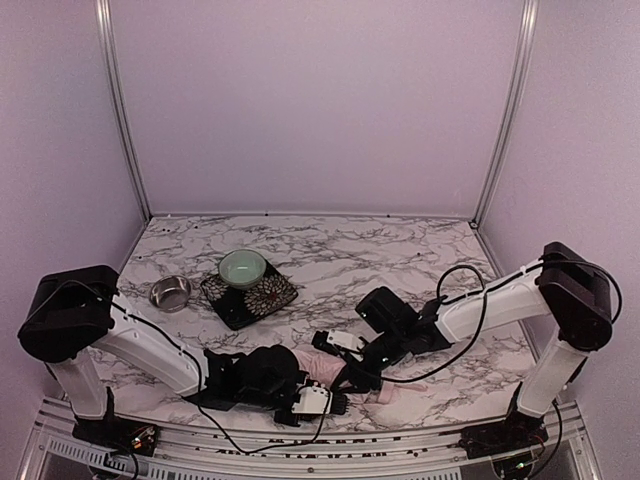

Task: Put away the umbrella

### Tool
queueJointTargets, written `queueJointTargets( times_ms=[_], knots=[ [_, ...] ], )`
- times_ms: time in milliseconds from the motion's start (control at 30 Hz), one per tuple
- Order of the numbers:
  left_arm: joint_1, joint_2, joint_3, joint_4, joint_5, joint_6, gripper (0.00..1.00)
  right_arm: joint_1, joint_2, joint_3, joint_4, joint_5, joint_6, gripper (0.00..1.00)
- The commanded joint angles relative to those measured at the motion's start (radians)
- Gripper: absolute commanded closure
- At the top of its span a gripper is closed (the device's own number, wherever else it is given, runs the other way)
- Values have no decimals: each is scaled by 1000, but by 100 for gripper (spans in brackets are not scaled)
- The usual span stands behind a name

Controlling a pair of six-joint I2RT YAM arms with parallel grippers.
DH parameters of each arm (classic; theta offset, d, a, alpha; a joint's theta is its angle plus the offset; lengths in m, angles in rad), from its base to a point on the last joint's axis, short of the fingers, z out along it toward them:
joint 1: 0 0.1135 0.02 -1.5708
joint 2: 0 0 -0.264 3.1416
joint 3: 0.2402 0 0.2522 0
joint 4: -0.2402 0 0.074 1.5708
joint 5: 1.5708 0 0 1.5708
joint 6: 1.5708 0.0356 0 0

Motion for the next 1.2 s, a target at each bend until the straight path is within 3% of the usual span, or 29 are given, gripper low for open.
queueJointTargets(
  times_ms=[0, 100, 133, 267, 367, 500, 633, 933, 1167],
  knots=[
    [1, -28, -70, -227, 65, -32, 46, 15, 66, 28, -49, 73, -5, 70],
    [1, -144, -100, -230, 132, -40, 21, 17, 86, 51, -75, 89, -8, 71],
    [1, -190, -109, -233, 164, -40, 18, 15, 89, 54, -79, 90, -10, 71],
    [10, -405, -145, -228, 316, -24, 15, 15, 92, 58, -86, 79, -15, 71],
    [32, -471, -163, -160, 272, -43, 17, 15, 93, 62, -90, 61, -17, 70],
    [76, -411, -138, -128, 31, -38, 27, 12, 101, 74, -96, 9, -17, 69],
    [92, -314, -87, -127, -109, 36, 21, 6, 111, 79, -97, -38, -18, 69],
    [130, -207, -58, -69, -133, 128, 1, -8, 111, 80, -94, -134, -47, 69],
    [148, -82, -27, -70, -96, 187, 3, -16, 117, 91, -99, -172, -71, 69]
  ],
)
